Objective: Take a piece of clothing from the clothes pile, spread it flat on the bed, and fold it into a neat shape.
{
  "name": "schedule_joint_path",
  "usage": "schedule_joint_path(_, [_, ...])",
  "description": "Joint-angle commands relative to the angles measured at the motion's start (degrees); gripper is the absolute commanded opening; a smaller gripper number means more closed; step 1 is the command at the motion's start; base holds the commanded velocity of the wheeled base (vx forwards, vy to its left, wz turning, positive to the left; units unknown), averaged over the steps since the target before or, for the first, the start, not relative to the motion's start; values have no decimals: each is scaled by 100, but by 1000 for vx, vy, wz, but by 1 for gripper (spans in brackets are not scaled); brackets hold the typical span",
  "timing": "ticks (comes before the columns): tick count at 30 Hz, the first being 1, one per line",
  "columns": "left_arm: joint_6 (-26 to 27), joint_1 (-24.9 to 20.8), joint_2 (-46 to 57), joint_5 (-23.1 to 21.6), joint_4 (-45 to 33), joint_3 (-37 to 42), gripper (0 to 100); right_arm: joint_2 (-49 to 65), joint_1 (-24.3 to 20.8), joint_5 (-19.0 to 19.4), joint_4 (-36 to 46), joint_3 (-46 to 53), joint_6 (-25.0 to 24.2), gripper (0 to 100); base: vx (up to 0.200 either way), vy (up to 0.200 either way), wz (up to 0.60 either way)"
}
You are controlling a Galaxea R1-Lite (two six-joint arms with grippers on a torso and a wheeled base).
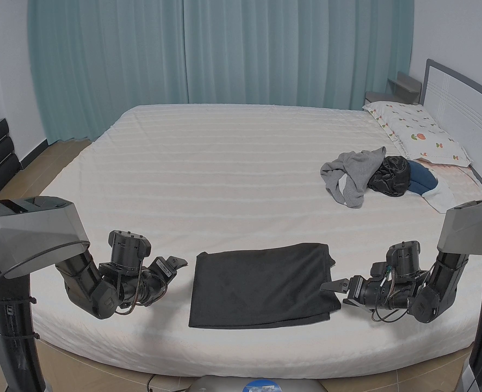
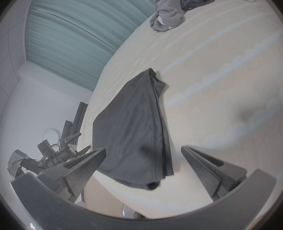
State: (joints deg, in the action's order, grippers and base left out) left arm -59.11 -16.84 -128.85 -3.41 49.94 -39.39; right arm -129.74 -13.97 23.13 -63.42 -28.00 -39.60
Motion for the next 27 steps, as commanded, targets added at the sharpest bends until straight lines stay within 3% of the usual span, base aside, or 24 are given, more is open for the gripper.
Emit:
schedule_joint_path(1, [-4,22,106,-1,6,89,100,2,-18,-1,-4,23,-4,100,0,0,0])
schedule_joint_path(18, [-4,101,97,-1,6,10,100,-297,-62,8,189,-522,-48,100,0,0,0])
schedule_joint_path(19, [-4,101,97,-1,6,10,100,-297,-88,8,251,-566,-57,0,0,0,0])
schedule_joint_path(27, [-4,101,97,-1,6,28,100,-218,-176,-45,585,-522,-48,0,0,0,0])
